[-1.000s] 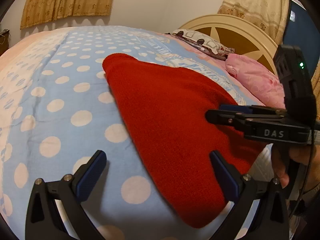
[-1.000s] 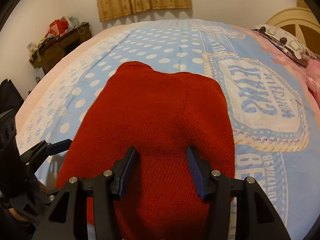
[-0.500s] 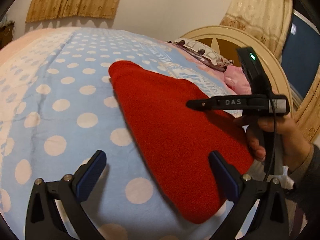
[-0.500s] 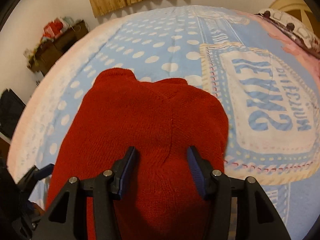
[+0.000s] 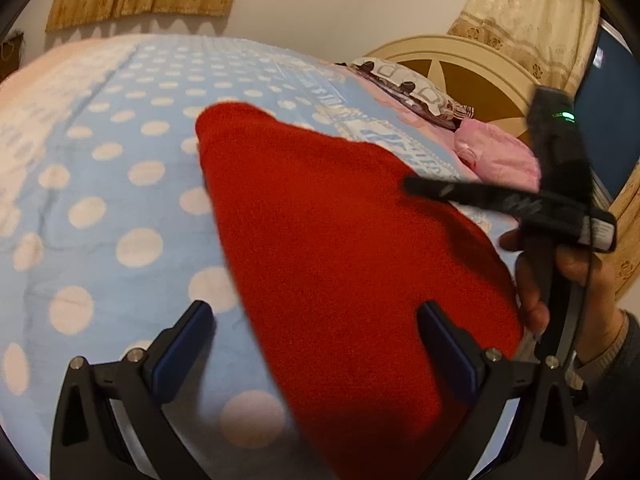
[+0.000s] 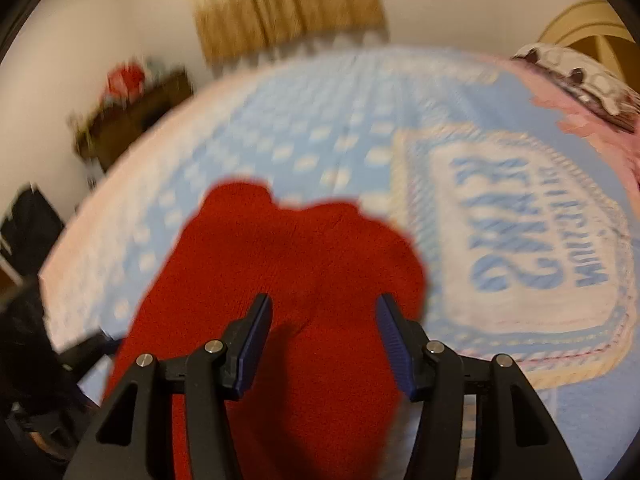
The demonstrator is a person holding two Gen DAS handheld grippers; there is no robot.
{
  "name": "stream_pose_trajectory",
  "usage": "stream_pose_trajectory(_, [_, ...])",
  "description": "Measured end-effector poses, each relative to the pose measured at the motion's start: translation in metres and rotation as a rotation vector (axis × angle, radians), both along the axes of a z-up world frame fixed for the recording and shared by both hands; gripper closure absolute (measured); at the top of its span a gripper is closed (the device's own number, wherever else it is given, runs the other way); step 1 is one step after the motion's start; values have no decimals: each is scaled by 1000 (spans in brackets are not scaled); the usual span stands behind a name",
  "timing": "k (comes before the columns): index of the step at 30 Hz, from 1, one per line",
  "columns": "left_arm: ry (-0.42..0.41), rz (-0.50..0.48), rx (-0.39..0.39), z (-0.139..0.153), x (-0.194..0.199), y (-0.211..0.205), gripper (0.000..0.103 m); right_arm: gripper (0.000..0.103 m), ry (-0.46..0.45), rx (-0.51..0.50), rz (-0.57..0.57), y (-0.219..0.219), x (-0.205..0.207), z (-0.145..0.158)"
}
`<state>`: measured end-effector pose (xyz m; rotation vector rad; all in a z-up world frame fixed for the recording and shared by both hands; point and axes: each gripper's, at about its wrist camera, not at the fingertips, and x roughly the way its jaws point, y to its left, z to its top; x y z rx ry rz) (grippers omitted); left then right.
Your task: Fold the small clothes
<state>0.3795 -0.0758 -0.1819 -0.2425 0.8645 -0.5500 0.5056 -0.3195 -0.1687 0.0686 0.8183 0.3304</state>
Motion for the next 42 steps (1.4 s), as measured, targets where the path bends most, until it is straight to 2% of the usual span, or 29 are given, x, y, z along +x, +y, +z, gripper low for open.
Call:
stream_pose_trajectory(2, [11, 5, -29, -2, 0, 4, 0, 45, -47, 55, -56, -27, -4, 5])
stream_pose_trajectory(3, [7, 5, -27, -2, -1, 3, 0, 44, -40, 71, -78, -36, -2, 4])
stream_pose_trajectory(7, [-9, 8, 19, 0, -5, -4, 0, 44, 74, 196, -144, -76, 15, -18])
stream_pose_trajectory(10, [-2, 7, 11, 0, -4, -3, 0, 44, 120, 296, -140, -88, 20, -32])
stream_pose_trajectory(16, [3, 3, 15, -1, -3, -4, 0, 44, 186, 374, -54, -75, 33, -45])
stream_pose_trajectory(23, [1, 2, 22, 0, -3, -6, 0, 44, 227, 392, 3, -58, 49, -52])
stream_pose_trajectory(28, [3, 0, 16, -1, -2, -5, 0, 44, 207, 566, 8, -72, 53, -51])
stream_pose_trajectory(32, [5, 1, 15, -1, -2, -6, 0, 44, 236, 586, 7, -75, 54, -54])
stream_pose_trajectory(33, [4, 0, 14, -1, -2, -6, 0, 42, 253, 566, 14, -71, 55, -55])
stream_pose_trajectory(34, [5, 0, 15, -1, -2, -6, 0, 35, 264, 532, 20, -65, 55, -55])
stream_pose_trajectory(38, [5, 1, 14, -1, -1, -6, 0, 34, 230, 400, 39, -43, 58, -53])
stream_pose_trajectory(42, [4, 1, 15, -1, -2, -6, 0, 34, 222, 401, 12, -38, 63, -54])
